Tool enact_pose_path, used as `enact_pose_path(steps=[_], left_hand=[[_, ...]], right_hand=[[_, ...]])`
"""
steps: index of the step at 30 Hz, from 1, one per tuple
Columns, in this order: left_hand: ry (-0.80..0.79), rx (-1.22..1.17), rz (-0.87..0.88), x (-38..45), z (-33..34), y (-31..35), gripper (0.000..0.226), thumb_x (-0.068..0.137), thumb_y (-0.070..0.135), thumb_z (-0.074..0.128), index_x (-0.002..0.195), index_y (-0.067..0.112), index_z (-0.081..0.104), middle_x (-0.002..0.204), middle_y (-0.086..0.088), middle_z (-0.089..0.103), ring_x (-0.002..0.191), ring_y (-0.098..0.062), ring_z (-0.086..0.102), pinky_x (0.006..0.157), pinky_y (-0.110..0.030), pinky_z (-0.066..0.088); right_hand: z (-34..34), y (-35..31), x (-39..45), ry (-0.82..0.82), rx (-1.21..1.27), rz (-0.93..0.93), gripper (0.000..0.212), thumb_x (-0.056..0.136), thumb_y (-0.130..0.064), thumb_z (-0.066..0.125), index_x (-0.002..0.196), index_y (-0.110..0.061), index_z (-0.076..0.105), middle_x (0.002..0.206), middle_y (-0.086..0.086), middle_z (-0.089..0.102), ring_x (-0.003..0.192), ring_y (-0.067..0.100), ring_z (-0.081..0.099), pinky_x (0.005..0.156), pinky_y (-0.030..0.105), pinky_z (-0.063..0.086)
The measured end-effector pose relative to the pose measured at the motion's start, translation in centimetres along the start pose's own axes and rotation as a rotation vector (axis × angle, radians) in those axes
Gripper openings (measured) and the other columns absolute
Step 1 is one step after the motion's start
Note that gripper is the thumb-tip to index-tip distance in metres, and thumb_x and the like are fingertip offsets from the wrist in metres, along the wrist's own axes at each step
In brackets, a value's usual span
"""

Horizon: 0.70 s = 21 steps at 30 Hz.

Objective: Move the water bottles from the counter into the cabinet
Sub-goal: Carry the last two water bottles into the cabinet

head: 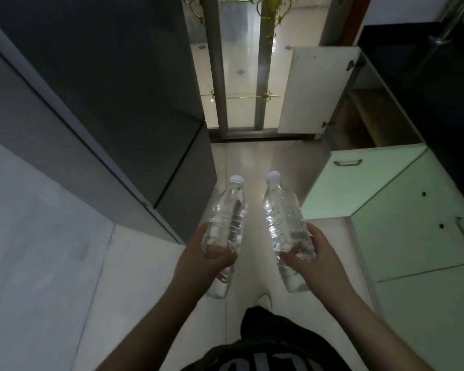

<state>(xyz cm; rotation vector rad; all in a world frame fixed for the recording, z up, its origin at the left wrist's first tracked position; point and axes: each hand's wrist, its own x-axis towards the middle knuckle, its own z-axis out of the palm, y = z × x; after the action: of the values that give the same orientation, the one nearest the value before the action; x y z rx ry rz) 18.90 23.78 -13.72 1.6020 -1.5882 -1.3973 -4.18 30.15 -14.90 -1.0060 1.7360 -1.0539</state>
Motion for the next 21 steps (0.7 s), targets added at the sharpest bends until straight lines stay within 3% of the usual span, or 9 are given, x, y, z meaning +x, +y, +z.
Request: enact_pose_path(steps=[2, 6, 9, 14, 18, 21], left_hand=[[0.014, -0.013, -0.011, 3.1, -0.6, 1.5, 0.058, 0.062, 0.047, 0.078, 0.116, 0.043, 0.056, 0.100, 0.013, 0.073, 0.089, -0.005, 0.070, 0.085, -0.047, 0.057], [0.007, -0.028, 0.001, 8.7, -2.0, 3.5, 0.056, 0.058, 0.055, 0.075, 0.110, 0.055, 0.055, 0.099, 0.022, 0.071, 0.085, 0.000, 0.070, 0.080, -0.040, 0.058], [0.007, -0.043, -0.009, 13.0, -3.3, 5.0, 0.053, 0.058, 0.053, 0.077, 0.104, 0.065, 0.054, 0.099, 0.026, 0.070, 0.085, 0.004, 0.069, 0.076, -0.033, 0.055], [-0.020, -0.131, -0.035, 21.7, -5.5, 6.5, 0.068, 0.056, 0.043, 0.081, 0.119, 0.046, 0.057, 0.101, 0.005, 0.074, 0.089, -0.017, 0.073, 0.074, -0.038, 0.060], [-0.082, -0.199, 0.007, 29.3, -6.8, 7.8, 0.071, 0.062, 0.033, 0.085, 0.124, 0.045, 0.054, 0.108, 0.005, 0.071, 0.090, -0.009, 0.072, 0.067, -0.025, 0.059], [-0.142, -0.262, -0.015, 34.8, -7.3, 9.2, 0.081, 0.065, 0.029, 0.085, 0.137, 0.033, 0.048, 0.116, 0.001, 0.068, 0.092, -0.005, 0.070, 0.062, -0.017, 0.056]], right_hand=[[-0.2, -1.2, 3.5, -0.028, 0.005, -0.007, 0.059, 0.062, -0.041, 0.077, 0.115, -0.053, 0.052, 0.104, -0.027, 0.067, 0.090, -0.003, 0.067, 0.074, 0.028, 0.051], [-0.3, -3.8, 9.6, -0.075, -0.051, -0.036, 0.055, 0.063, -0.047, 0.074, 0.106, -0.066, 0.045, 0.104, -0.038, 0.062, 0.091, -0.015, 0.060, 0.071, 0.019, 0.046], [0.2, -5.3, 13.6, -0.059, -0.084, -0.067, 0.059, 0.070, -0.040, 0.077, 0.115, -0.058, 0.045, 0.104, -0.034, 0.063, 0.090, -0.014, 0.061, 0.068, 0.017, 0.043], [2.3, -7.4, 21.3, -0.042, -0.082, -0.072, 0.058, 0.072, -0.037, 0.079, 0.114, -0.059, 0.046, 0.102, -0.029, 0.066, 0.085, -0.008, 0.065, 0.064, 0.014, 0.045], [4.1, -9.3, 28.2, 0.003, -0.039, -0.049, 0.061, 0.071, -0.034, 0.082, 0.114, -0.059, 0.047, 0.104, -0.033, 0.064, 0.090, -0.011, 0.063, 0.064, 0.002, 0.045], [4.8, -11.0, 33.0, 0.053, -0.014, -0.020, 0.059, 0.070, -0.029, 0.082, 0.106, -0.062, 0.050, 0.102, -0.034, 0.065, 0.090, -0.010, 0.063, 0.063, 0.002, 0.046]])
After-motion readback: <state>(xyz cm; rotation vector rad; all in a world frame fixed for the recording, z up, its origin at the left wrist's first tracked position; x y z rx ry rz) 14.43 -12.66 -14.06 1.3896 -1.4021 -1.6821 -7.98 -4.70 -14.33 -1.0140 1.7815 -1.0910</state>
